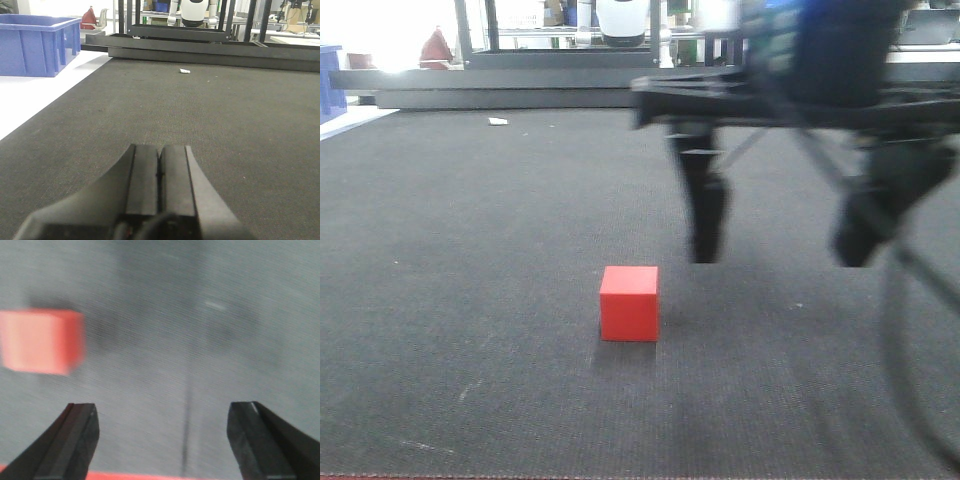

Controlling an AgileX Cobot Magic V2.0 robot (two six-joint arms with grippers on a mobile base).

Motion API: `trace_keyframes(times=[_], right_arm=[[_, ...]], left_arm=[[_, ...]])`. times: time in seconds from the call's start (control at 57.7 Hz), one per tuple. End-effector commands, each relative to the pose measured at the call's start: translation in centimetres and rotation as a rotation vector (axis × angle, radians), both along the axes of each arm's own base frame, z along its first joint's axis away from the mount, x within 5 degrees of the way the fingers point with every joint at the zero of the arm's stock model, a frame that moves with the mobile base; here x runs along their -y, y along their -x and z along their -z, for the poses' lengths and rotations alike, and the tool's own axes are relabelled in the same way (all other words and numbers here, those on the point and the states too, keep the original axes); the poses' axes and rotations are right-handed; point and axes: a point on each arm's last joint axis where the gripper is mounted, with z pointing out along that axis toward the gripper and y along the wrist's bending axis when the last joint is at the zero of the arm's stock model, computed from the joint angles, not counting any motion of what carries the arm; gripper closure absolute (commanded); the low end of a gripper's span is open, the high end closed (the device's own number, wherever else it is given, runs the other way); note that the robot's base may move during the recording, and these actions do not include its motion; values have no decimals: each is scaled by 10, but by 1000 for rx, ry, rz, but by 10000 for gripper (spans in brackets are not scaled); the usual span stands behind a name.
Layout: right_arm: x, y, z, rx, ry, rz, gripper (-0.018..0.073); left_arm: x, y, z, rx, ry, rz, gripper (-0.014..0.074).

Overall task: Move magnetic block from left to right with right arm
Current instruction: 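Lower the open right gripper over the red cube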

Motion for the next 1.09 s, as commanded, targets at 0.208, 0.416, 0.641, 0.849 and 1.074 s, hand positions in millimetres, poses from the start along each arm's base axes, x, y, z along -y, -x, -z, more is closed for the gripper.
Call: trace_keyframes(times=[0.208,0.416,0.641,0.849,1.074], right_arm=[[-47,-21,-21,38,-40,-24,-65],[-68,-30,-13,21,-47,-37,-65],[-75,-37,6,-16,-20,-22,-65],[-79,-40,14,-12,-25,-17,-65],[-80,-41,18,-29,-31,32,-65]], left_arm=[[-1,1,-5,87,12,-5,722],[-1,1,-5,87,12,-5,722],[-1,1,-5,87,12,-5,722],[-1,1,-5,87,12,-5,722],[-1,1,-5,87,12,-5,722]])
